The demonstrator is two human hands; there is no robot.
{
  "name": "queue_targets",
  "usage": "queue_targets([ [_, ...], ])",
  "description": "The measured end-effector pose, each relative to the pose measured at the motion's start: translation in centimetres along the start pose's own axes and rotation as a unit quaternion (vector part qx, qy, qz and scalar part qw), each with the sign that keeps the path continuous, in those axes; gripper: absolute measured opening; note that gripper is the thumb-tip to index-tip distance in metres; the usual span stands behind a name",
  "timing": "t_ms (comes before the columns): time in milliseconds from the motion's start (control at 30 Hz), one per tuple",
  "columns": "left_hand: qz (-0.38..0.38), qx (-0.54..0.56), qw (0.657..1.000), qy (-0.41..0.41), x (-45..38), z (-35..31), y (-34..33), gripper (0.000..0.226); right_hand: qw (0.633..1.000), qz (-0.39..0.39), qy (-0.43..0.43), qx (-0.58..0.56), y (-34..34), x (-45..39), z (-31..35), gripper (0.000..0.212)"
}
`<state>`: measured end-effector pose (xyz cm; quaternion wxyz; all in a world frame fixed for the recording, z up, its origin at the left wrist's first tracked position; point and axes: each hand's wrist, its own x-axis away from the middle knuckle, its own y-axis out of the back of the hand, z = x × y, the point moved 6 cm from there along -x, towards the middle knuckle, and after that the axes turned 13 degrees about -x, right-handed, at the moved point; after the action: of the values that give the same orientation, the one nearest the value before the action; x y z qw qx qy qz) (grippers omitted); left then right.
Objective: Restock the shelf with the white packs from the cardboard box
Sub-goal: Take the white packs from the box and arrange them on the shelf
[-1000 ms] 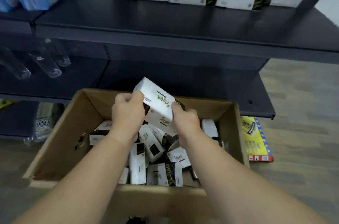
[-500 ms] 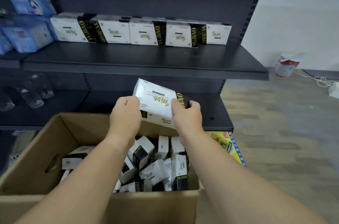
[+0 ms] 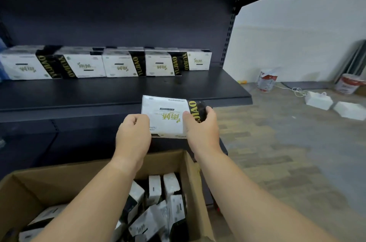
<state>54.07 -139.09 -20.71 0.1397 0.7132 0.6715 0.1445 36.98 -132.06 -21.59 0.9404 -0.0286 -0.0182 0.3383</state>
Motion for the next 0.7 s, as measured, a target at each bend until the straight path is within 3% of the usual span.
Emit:
queue_targets([
  [233,0.07,0.034,0.997,-0.029,-2.2,-2.8,-1.7,0.019,0.997,-0.056,0.034,-0.028,0.1,-2.5,1.6,0.065],
  [333,0.088,0.033,0.994,-0.054,-2.9,-4.1,-2.5,0.022,0.996,-0.067,0.045,-0.036,0.8,-3.5,2.2,0.062],
  [700,0.066,0.006,0.993,-0.096,-6.9,-7.5,-7.6,0.032,0.995,-0.074,0.07,0.007,2.2,-11.0,4.3,0.065],
])
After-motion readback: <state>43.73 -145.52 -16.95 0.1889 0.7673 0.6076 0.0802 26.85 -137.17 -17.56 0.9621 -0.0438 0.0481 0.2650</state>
